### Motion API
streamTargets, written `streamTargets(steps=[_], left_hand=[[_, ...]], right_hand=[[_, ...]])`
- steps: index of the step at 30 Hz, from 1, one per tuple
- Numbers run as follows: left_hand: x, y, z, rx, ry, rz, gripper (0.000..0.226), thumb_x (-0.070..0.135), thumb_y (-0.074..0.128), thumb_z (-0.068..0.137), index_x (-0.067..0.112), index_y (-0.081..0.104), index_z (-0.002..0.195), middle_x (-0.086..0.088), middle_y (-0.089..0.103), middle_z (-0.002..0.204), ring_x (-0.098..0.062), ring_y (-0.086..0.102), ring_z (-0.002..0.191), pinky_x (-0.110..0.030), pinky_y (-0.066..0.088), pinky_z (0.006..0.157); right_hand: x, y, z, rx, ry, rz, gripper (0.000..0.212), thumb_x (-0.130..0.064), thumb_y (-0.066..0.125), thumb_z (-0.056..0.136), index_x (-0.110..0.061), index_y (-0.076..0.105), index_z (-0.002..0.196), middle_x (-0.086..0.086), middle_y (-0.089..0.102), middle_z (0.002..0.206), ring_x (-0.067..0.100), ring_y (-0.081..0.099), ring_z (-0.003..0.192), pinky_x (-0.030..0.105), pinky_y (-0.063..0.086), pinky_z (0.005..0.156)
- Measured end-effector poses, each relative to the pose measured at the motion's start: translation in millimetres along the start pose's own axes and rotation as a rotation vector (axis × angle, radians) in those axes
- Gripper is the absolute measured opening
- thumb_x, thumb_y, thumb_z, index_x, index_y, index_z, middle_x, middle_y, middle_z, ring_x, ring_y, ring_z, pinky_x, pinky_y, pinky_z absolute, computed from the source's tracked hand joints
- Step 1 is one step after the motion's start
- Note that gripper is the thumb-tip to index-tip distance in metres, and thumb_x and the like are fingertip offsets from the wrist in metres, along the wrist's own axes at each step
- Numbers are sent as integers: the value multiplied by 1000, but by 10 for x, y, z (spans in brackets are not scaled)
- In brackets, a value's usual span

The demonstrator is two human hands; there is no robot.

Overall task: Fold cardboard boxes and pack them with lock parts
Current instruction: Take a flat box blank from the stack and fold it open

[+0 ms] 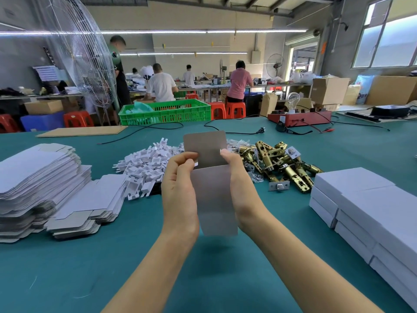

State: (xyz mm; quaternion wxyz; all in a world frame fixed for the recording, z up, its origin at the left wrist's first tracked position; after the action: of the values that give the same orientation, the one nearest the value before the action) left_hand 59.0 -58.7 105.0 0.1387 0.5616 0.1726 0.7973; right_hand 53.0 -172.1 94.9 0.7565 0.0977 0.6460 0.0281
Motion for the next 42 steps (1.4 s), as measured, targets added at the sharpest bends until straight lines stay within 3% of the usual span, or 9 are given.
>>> streamTargets(steps=[5, 12, 15, 19, 23, 27, 30, 35, 42], left_hand=[[-74, 1, -24, -2, -23, 9, 40, 17, 42, 98, 38, 69, 77, -4, 69, 110, -22, 55, 93, -38, 41, 77], [-62, 29, -79, 21, -69, -9, 17, 27, 55, 76, 44, 57, 74, -8, 57, 107, -24, 47, 93, -43, 36, 80], [-70, 34, -50, -20, -57, -2, 27, 25, 53, 77, 50, 59, 87, -9, 63, 113, -23, 56, 90, -39, 46, 76], [-89, 72, -19, -80, -55, -21, 37, 10, 46, 96, 41, 67, 93, -2, 70, 100, -13, 62, 75, -24, 50, 54], [-91, 91, -13, -87, -34, -18, 39, 8, 41, 99, 34, 69, 91, -6, 70, 103, -19, 61, 89, -31, 51, 70], [-72, 70, 11, -79, -5, -22, 42, 4, 40, 99, 31, 69, 82, -1, 68, 88, -19, 59, 83, -34, 48, 73], [-71, 58, 27, -71, 6, -24, 44, 3, 40, 99, 30, 68, 78, -1, 66, 86, -18, 57, 81, -33, 47, 71], [-48, 78, 15, -98, 14, -30, 47, 3, 40, 99, 30, 67, 71, 2, 65, 80, -15, 56, 73, -31, 46, 64], [-54, 53, 19, -83, -15, -58, 48, 4, 40, 100, 30, 66, 70, -1, 64, 77, -10, 56, 62, -22, 47, 51]], right_hand=[[2, -28, 7, 72, 8, -21, 57, -52, 43, 70, -9, 54, 105, 8, 60, 94, 24, 53, 86, 38, 41, 77], [-116, -138, 43, 99, -169, -72, 17, -21, 34, 94, -19, 51, 91, -10, 62, 80, 5, 54, 65, 19, 44, 54], [-205, -112, 22, 86, -277, -80, 28, -9, 32, 96, -27, 53, 93, -20, 61, 73, -4, 54, 60, 9, 42, 50], [-303, -83, -25, 87, -373, -43, 34, 1, 33, 95, -24, 55, 98, -8, 65, 86, 5, 58, 77, 15, 47, 65], [-342, -131, -33, 122, -397, -2, 39, 6, 35, 93, -25, 58, 88, 4, 62, 88, 13, 57, 79, 24, 47, 72], [-349, -119, -26, 108, -414, 23, 44, 9, 35, 92, -26, 59, 77, -7, 64, 75, 9, 58, 74, 20, 47, 70], [-349, -120, -34, 106, -425, 39, 42, 6, 37, 90, -24, 60, 72, -5, 63, 75, 12, 56, 78, 27, 45, 77], [-317, -124, -39, 87, -355, 62, 23, -19, 42, 77, -19, 63, 69, 8, 63, 80, 24, 55, 84, 42, 40, 81], [-356, -84, -70, 76, -377, -29, 22, -32, 51, 84, -16, 62, 74, 6, 60, 80, 23, 53, 81, 41, 39, 78]])
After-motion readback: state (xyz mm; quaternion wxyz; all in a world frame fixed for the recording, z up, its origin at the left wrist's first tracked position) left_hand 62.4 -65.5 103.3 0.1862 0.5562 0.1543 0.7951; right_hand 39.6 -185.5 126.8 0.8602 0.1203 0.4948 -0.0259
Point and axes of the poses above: each hand's wrist, its own z-axis towards the middle knuckle, its own y-axis out of the palm, x = y × z, the point moved 8 cm from there along z, towards the middle knuckle
